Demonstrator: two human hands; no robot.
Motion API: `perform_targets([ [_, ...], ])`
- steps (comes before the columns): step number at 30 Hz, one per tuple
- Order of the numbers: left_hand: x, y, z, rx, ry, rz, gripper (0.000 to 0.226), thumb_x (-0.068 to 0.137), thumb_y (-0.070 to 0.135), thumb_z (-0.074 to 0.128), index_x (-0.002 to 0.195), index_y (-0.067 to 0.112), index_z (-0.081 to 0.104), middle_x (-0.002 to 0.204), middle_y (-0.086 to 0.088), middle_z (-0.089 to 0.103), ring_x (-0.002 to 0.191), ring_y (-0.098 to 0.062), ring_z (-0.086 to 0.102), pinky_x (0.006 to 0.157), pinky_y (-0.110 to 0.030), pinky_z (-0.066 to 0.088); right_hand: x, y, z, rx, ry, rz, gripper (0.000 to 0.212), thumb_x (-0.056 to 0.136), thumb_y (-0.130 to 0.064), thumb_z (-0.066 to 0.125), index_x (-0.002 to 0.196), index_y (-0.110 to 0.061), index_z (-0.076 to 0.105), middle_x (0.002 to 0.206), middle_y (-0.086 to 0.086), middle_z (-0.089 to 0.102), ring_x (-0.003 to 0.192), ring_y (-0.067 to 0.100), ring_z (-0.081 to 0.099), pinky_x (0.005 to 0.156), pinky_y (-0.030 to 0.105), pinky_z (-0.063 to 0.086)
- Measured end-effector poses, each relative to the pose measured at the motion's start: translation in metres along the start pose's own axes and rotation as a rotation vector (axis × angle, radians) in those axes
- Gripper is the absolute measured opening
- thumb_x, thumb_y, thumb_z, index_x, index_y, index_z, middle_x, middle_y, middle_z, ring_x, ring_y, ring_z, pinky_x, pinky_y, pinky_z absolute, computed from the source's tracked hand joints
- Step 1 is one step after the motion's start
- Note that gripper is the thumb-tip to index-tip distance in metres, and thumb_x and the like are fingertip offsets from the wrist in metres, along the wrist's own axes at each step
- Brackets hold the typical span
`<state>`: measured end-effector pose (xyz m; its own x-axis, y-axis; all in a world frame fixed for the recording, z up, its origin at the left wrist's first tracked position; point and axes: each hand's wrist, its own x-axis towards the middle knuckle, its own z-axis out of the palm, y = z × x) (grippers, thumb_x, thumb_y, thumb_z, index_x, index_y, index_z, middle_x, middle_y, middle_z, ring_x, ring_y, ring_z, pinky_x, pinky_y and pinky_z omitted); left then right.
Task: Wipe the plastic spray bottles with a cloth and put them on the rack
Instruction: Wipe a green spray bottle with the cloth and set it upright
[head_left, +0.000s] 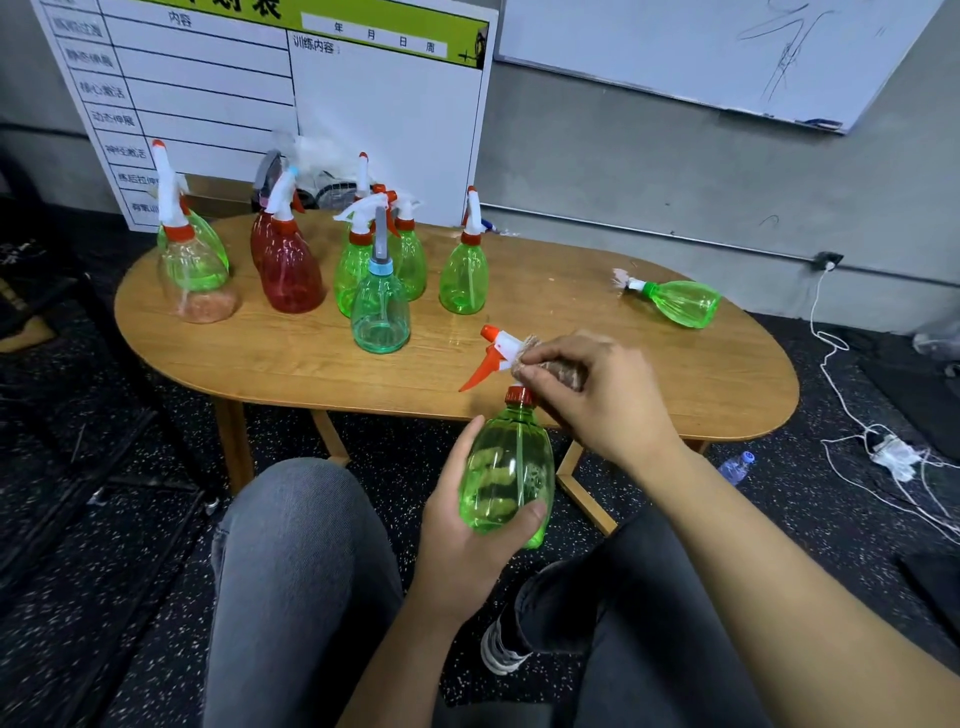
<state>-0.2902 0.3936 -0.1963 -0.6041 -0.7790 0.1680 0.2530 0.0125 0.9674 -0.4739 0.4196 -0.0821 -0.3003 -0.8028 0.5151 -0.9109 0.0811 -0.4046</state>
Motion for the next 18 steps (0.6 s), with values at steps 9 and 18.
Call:
perform_targets([
  [9,-0.003,0.000,0.002,0.012,-0.031,0.001,0.094,0.081,0.012,0.086,0.161,0.023,0.038,0.135,0.005,0.071,0.126,-0.020,0.069,0.103,-0.035,0.057,0.017,0.009,-0.018,0.047,0.030,0.040,0.019,0.091,-0.048,0.074,0.105,-0.037,0.078,0.099,-0.021,0.071,0.088,-0.001,0.069,0.080,0.033,0.061],
  [18,-0.003,0.006,0.001,0.045,-0.005,-0.007,0.092,0.084,0.006,0.088,0.160,0.023,0.039,0.133,0.015,0.071,0.123,-0.010,0.069,0.097,-0.022,0.056,0.044,-0.001,0.000,0.196,-0.163,0.148,0.017,0.094,-0.037,0.077,0.108,-0.029,0.081,0.103,-0.019,0.077,0.089,-0.005,0.071,0.082,0.022,0.057],
])
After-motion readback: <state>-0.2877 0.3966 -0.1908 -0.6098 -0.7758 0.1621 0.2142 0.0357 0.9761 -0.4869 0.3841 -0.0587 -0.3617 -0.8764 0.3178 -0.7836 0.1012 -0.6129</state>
